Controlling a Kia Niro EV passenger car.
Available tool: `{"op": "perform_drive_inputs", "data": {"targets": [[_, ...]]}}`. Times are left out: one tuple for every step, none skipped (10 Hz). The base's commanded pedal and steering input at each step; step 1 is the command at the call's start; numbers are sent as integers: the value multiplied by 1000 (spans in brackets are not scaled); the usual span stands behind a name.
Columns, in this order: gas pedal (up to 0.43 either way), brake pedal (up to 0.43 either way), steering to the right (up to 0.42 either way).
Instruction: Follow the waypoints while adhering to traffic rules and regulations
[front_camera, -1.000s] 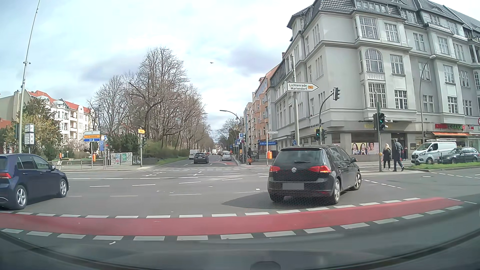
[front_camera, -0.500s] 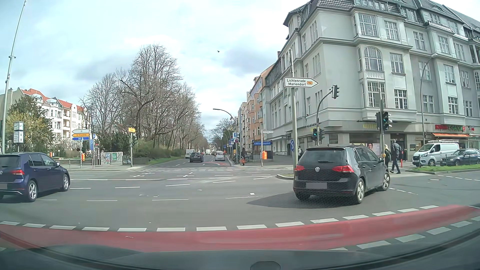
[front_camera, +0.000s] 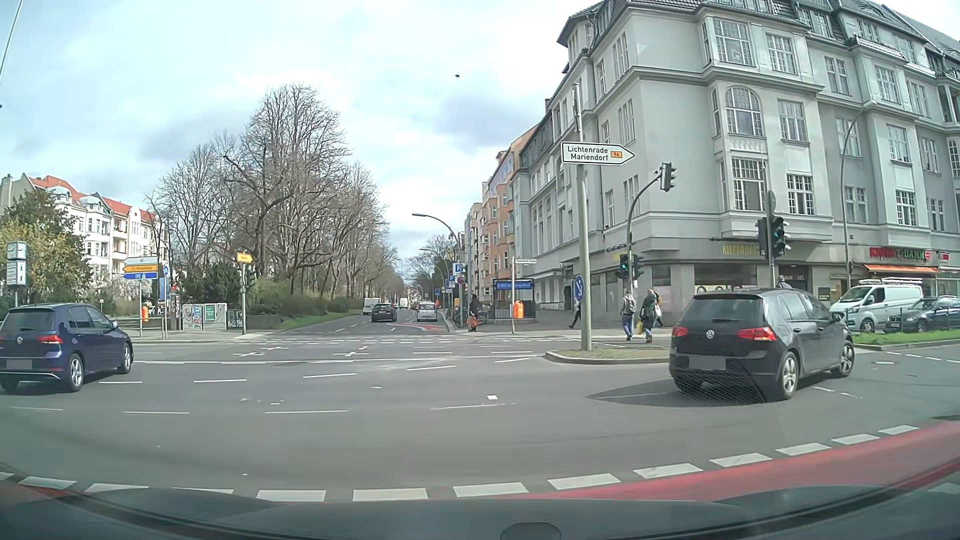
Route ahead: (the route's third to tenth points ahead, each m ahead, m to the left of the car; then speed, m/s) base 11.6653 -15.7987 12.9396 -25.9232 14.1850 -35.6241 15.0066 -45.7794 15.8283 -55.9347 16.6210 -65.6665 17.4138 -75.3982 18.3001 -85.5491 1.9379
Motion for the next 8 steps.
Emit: {"op": "perform_drive_inputs", "data": {"targets": [[0,183,88],[0,171,91],[0,165,94],[0,165,99],[0,165,104],[0,159,108],[0,146,112],[0,128,117]]}}
